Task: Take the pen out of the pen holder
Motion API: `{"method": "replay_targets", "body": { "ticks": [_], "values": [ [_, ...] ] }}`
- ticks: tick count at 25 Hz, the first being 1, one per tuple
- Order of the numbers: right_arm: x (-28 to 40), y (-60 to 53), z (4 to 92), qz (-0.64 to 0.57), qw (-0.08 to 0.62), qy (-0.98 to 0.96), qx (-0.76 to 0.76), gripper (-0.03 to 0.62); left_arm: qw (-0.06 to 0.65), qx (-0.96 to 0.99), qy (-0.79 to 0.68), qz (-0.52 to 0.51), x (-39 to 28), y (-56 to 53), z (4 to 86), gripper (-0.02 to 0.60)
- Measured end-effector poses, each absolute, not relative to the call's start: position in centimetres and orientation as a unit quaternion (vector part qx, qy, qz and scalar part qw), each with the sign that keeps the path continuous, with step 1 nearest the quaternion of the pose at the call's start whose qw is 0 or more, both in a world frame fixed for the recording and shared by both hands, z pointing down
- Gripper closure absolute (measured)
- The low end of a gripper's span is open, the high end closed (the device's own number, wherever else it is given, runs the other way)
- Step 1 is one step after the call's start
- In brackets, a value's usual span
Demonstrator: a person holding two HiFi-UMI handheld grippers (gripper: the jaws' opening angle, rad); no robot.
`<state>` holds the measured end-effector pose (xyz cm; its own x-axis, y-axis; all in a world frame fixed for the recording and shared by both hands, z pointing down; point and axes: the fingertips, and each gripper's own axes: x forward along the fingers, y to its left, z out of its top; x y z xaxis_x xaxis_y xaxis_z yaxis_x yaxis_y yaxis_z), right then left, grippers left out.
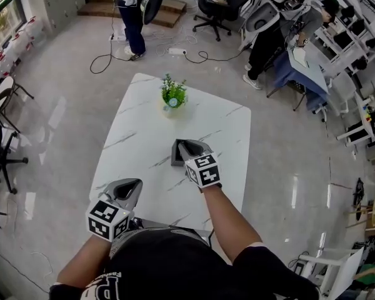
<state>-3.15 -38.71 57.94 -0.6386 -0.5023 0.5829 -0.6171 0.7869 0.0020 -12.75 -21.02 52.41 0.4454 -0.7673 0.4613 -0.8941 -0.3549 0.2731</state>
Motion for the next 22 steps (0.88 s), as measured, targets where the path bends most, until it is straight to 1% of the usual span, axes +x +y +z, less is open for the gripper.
{"method": "replay_targets", "body": {
  "ticks": [14, 22],
  "values": [
    [-0.6, -37.1, 48.6, 0.096, 0.185, -0.919, 0.336, 0.53, 0.218, 0.838, -0.483, 0.127, -10.3, -22.5, 50.8, 0.525],
    [1.3, -34.9, 45.2, 0.086, 0.15, -0.924, 0.341, 0.53, 0.203, 0.853, -0.464, 0.127, -8.4, -23.5, 50.1, 0.525]
  ]
}}
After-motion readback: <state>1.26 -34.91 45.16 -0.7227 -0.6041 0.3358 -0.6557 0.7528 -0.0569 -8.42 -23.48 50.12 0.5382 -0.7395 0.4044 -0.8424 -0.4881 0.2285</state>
